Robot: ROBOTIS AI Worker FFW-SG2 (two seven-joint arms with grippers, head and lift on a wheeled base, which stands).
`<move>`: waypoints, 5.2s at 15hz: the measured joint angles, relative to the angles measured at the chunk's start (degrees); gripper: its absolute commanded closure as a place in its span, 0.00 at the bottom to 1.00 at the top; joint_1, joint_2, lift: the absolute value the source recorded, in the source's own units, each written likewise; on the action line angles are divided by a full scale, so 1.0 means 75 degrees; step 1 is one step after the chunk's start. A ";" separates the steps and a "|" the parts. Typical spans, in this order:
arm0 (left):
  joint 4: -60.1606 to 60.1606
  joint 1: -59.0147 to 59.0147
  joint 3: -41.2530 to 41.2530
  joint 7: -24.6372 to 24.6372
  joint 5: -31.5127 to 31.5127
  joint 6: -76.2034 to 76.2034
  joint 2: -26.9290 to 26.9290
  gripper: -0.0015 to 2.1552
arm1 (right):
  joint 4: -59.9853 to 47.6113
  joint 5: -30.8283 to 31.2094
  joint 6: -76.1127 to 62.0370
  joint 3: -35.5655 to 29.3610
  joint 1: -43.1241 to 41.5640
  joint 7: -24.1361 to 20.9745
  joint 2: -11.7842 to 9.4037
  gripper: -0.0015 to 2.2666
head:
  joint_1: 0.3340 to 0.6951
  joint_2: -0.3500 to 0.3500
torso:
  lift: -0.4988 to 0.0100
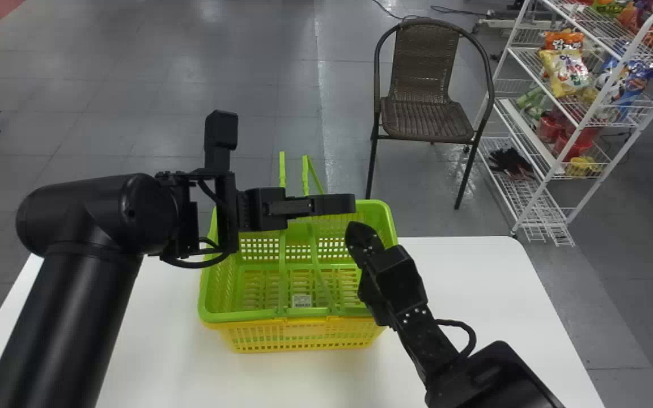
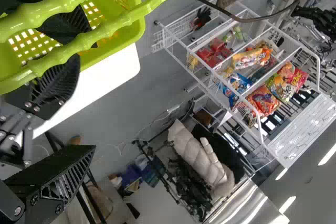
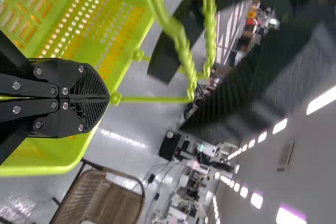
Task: Grasp handle with right gripper to insert into left gripper then lift and swing left to center
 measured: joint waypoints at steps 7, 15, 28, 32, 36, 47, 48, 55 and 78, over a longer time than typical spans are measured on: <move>0.0428 -0.0144 -0.0002 -0.0035 0.0045 -0.0203 0.0000 0.09 | -0.0502 -0.0948 -0.1451 -0.1846 0.1384 0.0132 -0.0176 0.99 | 1.00 0.14 | 0.98; 0.1114 -0.0486 0.0046 -0.0049 0.0263 -0.0463 0.0000 0.10 | -0.0047 -0.2134 -0.4072 -0.3682 0.2751 0.0340 -0.0179 0.99 | 1.00 0.00 | 0.98; 0.1191 -0.0795 0.0136 -0.0006 0.0931 0.0359 0.0000 0.09 | 0.1138 -0.2436 -0.5452 -0.3925 0.2839 0.0776 -0.0139 0.00 | 1.00 0.00 | 0.98; 0.1392 -0.1091 0.0201 -0.0051 0.1108 0.0584 0.0000 0.09 | 0.1193 -0.2413 -0.5451 -0.3841 0.2849 0.0775 -0.0114 0.00 | 1.00 0.00 | 0.98; 0.1732 -0.1431 0.0381 -0.0187 0.1420 0.0907 0.0000 0.09 | 0.1227 -0.2405 -0.5451 -0.3832 0.2851 0.0775 -0.0096 0.00 | 1.00 0.00 | 0.98; 0.2199 -0.2419 0.1106 -0.0417 0.2711 0.2724 0.0054 0.09 | 0.1361 -0.2401 -0.5474 -0.3831 0.2851 0.0773 -0.0060 0.01 | 1.00 0.00 | 0.98; 0.2274 -0.2550 0.1178 -0.0415 0.2779 0.2858 0.0057 0.09 | 0.1365 -0.2401 -0.5474 -0.3831 0.2851 0.0770 -0.0058 0.01 | 1.00 0.00 | 0.98; 0.3302 -0.3741 0.1482 -0.0402 0.3184 0.3444 0.0255 0.10 | 0.1368 -0.2398 -0.5474 -0.3831 0.2867 0.0775 -0.0046 0.01 | 1.00 0.00 | 0.98; 0.5053 -0.6124 0.0894 -0.0475 0.3211 0.3634 0.1719 0.96 | 0.1368 -0.2398 -0.5524 -0.3605 0.2852 0.0775 -0.0045 0.01 | 0.85 0.06 | 0.98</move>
